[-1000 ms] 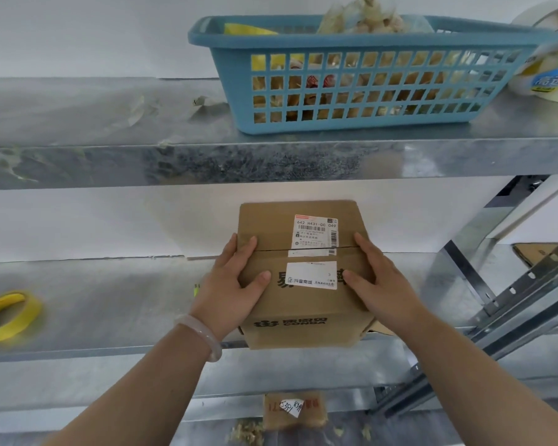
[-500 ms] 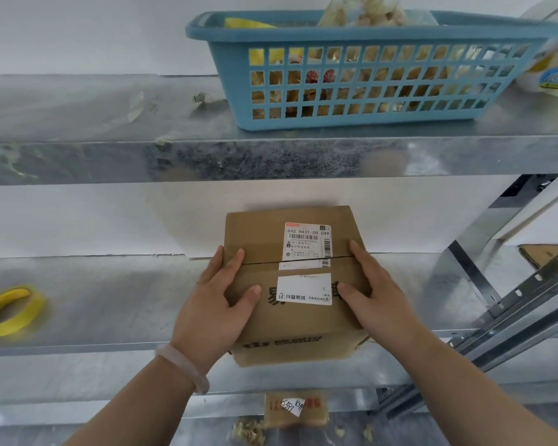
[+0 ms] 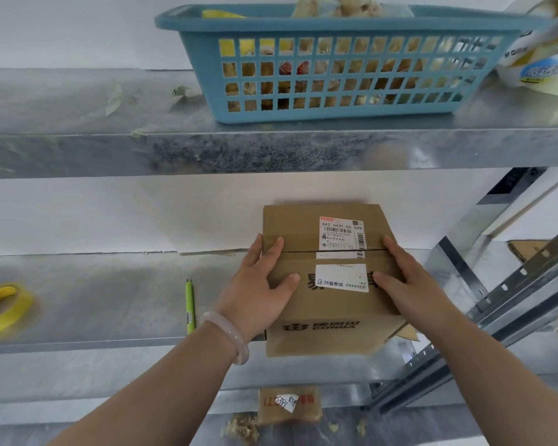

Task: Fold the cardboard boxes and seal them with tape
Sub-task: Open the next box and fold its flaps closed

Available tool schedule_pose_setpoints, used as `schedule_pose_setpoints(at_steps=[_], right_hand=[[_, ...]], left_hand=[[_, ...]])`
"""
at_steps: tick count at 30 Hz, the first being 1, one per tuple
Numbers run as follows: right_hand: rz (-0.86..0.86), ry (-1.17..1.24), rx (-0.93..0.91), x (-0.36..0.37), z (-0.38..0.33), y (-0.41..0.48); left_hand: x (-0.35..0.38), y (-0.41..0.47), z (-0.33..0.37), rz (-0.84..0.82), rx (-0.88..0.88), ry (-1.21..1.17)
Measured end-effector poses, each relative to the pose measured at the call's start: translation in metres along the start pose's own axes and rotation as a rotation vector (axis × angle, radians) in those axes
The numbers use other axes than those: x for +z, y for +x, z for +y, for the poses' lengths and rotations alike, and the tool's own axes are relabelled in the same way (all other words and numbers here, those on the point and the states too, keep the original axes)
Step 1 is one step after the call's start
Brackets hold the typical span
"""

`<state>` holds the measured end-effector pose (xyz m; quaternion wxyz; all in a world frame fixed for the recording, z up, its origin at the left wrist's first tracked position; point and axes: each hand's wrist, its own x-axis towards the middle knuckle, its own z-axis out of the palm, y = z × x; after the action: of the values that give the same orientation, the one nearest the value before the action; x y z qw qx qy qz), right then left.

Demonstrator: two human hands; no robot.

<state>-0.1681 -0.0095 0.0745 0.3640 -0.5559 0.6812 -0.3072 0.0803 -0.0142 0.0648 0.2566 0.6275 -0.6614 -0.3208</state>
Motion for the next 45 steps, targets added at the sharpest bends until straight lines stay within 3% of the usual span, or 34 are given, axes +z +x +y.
schedule_pose_setpoints(at_steps=[7,13,18,28,38,45], right_hand=[[-0.004,0.075,0.015,-0.005,0.000,-0.003],[-0.056,0.259,0.014,0.000,-0.016,0.001],[-0.074,0.388,0.065,-0.001,-0.014,0.011],[-0.029,0.138,0.052,-0.041,-0.002,0.017],[0.023,0.105,0.038,-0.035,0.004,0.007],[0.009,-0.011,-0.004,-0.003,0.000,-0.001]], left_hand=[[0.002,-0.007,-0.008,0.017,0.005,-0.171],[-0.049,-0.021,0.015,0.155,0.050,-0.056],[-0.066,-0.011,0.028,0.110,0.114,-0.042],[-0.004,0.010,0.008,-0.123,0.126,-0.379],[0.004,0.010,0.006,-0.053,0.128,-0.378],[-0.002,0.004,-0.021,0.036,0.131,-0.222]])
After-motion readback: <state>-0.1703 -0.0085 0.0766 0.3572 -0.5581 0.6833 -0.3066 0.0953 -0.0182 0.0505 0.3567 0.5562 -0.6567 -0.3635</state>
